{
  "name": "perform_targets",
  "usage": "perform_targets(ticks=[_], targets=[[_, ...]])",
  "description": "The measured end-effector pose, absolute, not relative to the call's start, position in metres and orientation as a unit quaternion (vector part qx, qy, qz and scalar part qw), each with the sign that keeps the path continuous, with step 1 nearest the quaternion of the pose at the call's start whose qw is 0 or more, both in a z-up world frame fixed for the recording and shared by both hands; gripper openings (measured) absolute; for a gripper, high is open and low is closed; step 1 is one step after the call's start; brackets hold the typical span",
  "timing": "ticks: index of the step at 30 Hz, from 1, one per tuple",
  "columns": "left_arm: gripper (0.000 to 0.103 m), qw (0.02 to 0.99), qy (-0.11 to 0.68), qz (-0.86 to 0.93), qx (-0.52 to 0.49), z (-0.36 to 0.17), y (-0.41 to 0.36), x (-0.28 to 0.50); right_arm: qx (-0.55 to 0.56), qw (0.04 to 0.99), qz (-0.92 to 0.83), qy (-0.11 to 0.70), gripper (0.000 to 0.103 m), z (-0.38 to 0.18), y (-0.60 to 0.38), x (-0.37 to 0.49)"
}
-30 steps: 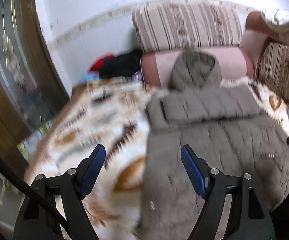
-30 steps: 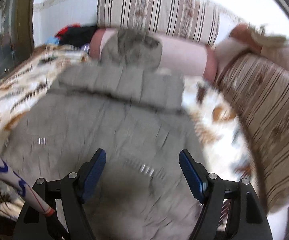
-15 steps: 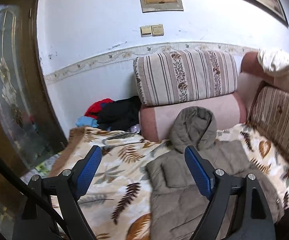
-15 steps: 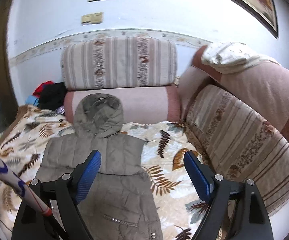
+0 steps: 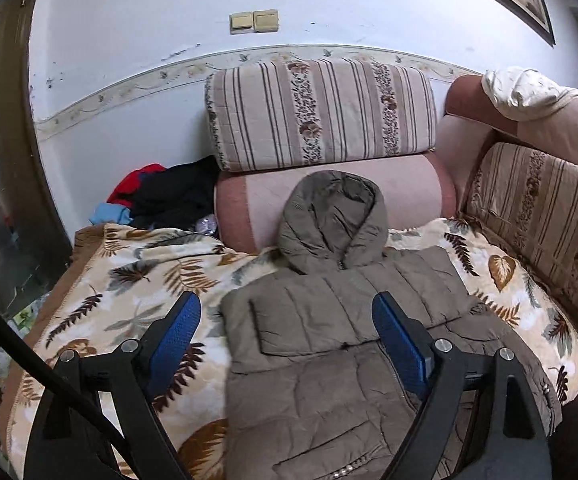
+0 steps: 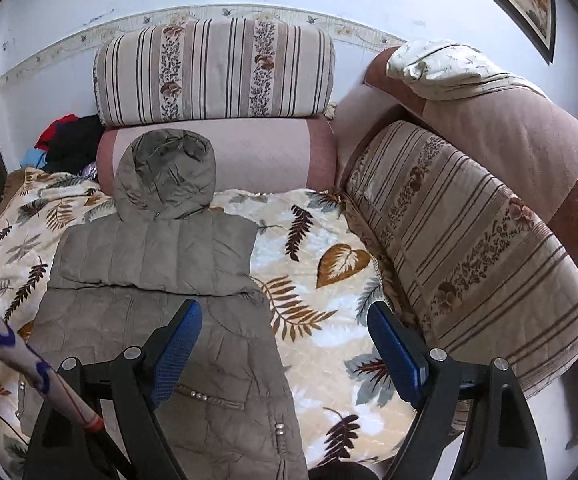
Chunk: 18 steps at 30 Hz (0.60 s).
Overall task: Fold large clothes
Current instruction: 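Lift the hem with both tools and fold it toward the hood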
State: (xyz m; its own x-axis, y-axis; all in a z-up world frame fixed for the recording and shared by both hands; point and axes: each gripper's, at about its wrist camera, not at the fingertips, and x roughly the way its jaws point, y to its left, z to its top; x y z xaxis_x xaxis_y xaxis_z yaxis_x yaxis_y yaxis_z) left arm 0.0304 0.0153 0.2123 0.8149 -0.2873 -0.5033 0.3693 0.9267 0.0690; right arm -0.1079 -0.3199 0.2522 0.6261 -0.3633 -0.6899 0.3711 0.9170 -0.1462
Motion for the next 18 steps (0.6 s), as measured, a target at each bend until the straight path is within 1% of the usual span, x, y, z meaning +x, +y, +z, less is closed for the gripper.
perform_targets(ticks=[7, 14, 18], targets=[[0.087, 0.950, 0.251, -0.164, 0.084, 0.165, 0.005, 0.025, -0.005, 0.893, -0.199, 0.403, 0.088, 0.240, -0.304, -0.091], [0.087, 0.948, 0.285, -0.123, 0.065, 0.101, 0.016, 0.052, -0.052, 0.877, -0.193, 0.437, 0.088, 0.225, -0.270, -0.059], [0.087, 0.951, 0.284, -0.075, 0.091, 0.067, 0.029, 0.068, -0.067, 0.875, -0.186, 0.441, 0.088, 0.223, -0.245, -0.034]])
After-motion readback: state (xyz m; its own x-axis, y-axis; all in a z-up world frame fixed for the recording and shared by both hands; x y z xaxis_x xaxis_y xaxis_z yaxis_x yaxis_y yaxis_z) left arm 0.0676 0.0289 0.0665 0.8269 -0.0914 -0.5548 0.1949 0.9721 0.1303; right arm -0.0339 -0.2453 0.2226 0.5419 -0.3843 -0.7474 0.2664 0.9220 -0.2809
